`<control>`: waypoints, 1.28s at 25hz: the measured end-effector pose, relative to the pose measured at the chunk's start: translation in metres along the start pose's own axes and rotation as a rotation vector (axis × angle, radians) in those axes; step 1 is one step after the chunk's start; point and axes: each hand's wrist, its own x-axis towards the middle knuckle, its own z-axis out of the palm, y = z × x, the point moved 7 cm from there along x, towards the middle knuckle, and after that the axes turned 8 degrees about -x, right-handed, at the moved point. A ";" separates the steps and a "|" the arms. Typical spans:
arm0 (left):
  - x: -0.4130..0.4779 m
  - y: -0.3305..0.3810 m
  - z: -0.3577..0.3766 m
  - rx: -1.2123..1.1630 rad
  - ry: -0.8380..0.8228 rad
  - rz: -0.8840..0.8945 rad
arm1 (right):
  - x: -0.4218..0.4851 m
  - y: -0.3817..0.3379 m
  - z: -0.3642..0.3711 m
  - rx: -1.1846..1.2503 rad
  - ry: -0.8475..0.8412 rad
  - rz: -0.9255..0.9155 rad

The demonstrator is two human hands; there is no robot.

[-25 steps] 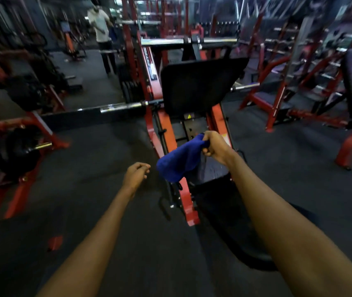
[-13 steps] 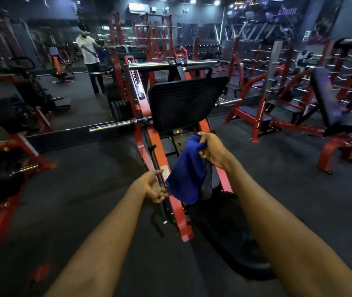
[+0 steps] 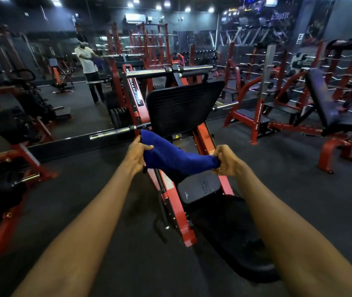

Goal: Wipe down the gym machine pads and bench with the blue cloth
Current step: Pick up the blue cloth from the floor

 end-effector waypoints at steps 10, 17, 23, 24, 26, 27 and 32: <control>-0.023 0.019 0.003 -0.014 -0.023 -0.005 | -0.006 0.016 0.038 -0.713 -0.159 0.035; -0.025 0.031 -0.025 0.165 0.062 0.020 | -0.006 -0.010 0.026 0.054 0.030 -0.203; -0.027 0.037 -0.048 0.269 0.016 0.063 | -0.005 -0.018 -0.004 0.249 0.004 -0.245; -0.031 0.037 -0.043 0.262 -0.004 0.071 | -0.007 -0.020 -0.001 0.268 -0.058 -0.245; -0.037 0.041 -0.034 0.219 -0.037 0.097 | -0.008 -0.020 0.004 0.226 -0.143 -0.248; -0.039 0.042 -0.031 0.203 -0.051 0.098 | -0.007 -0.019 0.006 0.085 -0.155 -0.258; -0.046 0.038 -0.030 0.588 -0.185 0.055 | 0.001 -0.019 0.012 -0.839 -0.084 -0.311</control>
